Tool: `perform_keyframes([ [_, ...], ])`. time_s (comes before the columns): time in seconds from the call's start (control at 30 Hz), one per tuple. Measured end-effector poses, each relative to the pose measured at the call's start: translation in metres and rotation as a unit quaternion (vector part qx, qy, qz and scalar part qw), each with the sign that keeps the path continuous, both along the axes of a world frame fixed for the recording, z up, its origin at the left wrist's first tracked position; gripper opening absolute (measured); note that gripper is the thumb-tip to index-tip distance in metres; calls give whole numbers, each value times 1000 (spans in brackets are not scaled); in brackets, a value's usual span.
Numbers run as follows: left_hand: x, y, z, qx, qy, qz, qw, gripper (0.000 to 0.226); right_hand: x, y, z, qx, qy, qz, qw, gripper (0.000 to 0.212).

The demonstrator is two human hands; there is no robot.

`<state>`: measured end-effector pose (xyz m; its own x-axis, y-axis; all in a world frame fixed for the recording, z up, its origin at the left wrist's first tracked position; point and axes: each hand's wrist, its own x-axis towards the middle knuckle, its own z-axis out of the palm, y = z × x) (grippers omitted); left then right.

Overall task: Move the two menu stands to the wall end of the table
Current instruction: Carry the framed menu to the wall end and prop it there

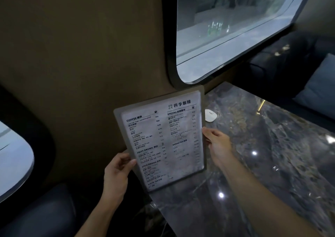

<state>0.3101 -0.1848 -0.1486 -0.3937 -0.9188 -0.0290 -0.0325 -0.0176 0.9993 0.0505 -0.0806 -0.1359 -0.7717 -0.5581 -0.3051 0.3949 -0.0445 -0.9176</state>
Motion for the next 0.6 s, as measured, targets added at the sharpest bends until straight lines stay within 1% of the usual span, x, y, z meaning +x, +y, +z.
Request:
perform_keyframes([
  [0.13, 1, 7, 4, 14, -6, -5, 1000, 29, 0, 1, -3, 19, 20, 1, 1000, 8],
  [0.23, 2, 9, 6, -5, -26, -1, 1000, 25, -3, 2, -4, 40, 64, 19, 997, 5],
  [0.3, 4, 6, 6, -15, -37, -15, 999, 24, -7, 5, -5, 58, 112, 41, 991, 15],
  [0.37, 8, 2, 5, -20, -51, -42, 998, 23, -11, 10, -10, 96, 165, 71, 979, 24],
  [0.43, 12, 2, 2, -14, -74, -73, 994, 23, -12, 17, -17, 140, 219, 97, 961, 26],
  [0.53, 16, 8, -10, -16, -111, -81, 990, 23, -13, 25, -27, 208, 276, 127, 930, 25],
  [0.6, 19, 10, -17, -16, -132, -72, 988, 24, -14, 27, -30, 233, 309, 146, 910, 19],
])
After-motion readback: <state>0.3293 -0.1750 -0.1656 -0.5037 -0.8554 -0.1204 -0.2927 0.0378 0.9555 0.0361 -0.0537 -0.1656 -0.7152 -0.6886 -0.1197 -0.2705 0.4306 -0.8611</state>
